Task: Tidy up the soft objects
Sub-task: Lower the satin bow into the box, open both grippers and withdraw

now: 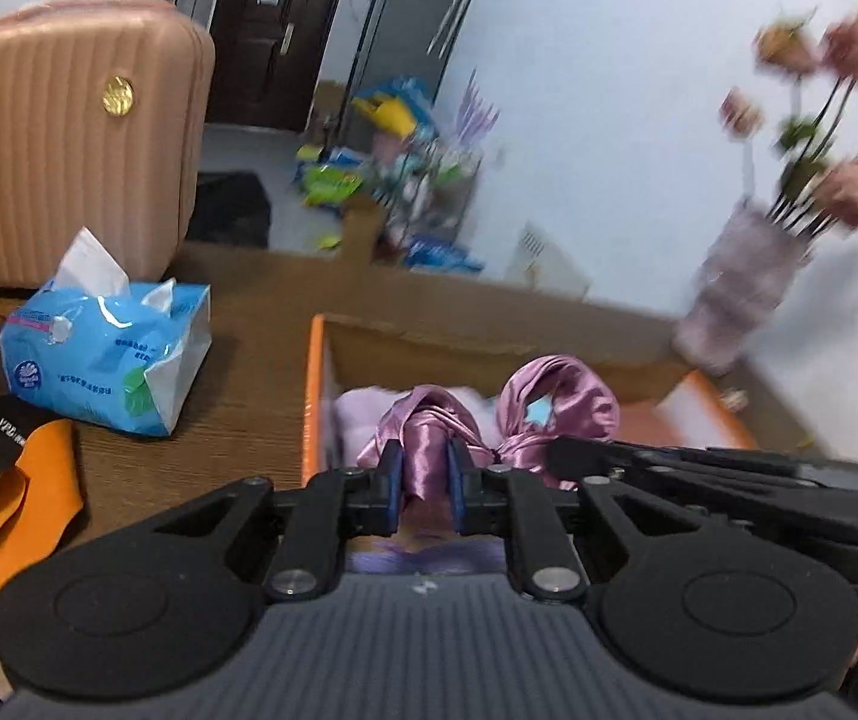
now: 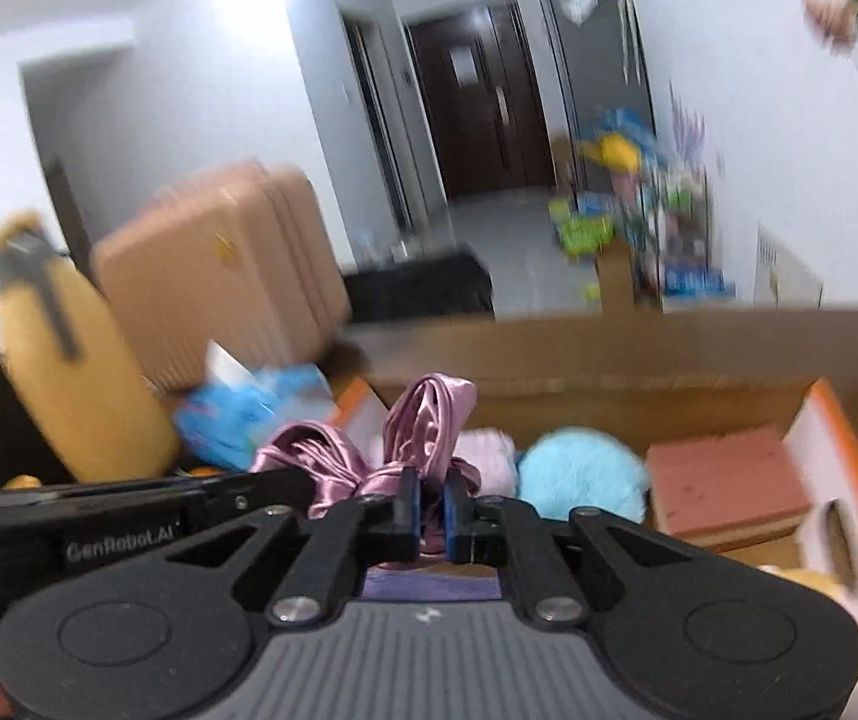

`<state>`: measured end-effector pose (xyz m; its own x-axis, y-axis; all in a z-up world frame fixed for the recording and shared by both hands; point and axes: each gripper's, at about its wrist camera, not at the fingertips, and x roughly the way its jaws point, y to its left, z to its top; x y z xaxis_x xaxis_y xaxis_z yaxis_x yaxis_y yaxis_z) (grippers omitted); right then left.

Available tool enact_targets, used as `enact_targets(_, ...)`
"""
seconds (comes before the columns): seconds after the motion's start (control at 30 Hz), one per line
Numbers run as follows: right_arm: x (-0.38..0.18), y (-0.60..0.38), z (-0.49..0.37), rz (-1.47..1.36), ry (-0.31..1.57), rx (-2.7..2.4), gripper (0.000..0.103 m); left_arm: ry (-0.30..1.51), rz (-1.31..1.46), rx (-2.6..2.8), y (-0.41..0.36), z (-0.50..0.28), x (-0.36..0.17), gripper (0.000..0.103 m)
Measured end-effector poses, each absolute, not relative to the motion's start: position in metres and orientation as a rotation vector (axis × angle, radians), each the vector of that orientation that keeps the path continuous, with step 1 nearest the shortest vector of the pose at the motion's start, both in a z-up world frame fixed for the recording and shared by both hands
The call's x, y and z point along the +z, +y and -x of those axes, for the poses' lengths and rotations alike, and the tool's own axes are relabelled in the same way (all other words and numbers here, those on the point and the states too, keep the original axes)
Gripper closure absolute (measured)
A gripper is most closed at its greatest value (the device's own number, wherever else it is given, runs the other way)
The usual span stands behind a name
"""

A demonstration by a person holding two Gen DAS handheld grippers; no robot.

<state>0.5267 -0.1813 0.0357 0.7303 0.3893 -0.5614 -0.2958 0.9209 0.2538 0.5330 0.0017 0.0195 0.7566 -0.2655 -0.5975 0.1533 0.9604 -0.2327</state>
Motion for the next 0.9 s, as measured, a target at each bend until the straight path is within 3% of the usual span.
enact_targets(0.17,-0.006,-0.164,-0.572,-0.161,0.855,0.348,0.094,0.698,0.041,-0.212,-0.005,-0.536,-0.004,0.085)
enact_targets(0.3,-0.019,-0.164,-0.575,-0.184,0.898,0.364,0.091,0.692,-0.019,-0.215,-0.012,-0.536,-0.005,0.079)
enact_targets(0.4,-0.017,-0.168,-0.576,-0.188,0.901,0.341,0.079,0.702,-0.009,-0.21,-0.01,-0.534,0.001,0.076)
enact_targets(0.47,-0.011,-0.175,-0.572,-0.199,0.892,0.343,0.074,0.692,-0.002,-0.193,-0.006,-0.529,0.011,0.066)
enact_targets(0.5,-0.005,-0.181,-0.567,-0.207,0.877,0.342,0.068,0.674,-0.003,-0.196,-0.003,-0.523,0.02,0.066)
enact_targets(0.63,0.033,-0.205,-0.541,-0.189,0.799,0.325,0.066,0.611,-0.025,-0.174,0.007,-0.493,0.06,0.065)
enact_targets(0.9,0.118,-0.272,-0.443,-0.13,0.609,0.258,0.055,0.485,-0.096,-0.115,0.024,-0.408,0.125,0.053)
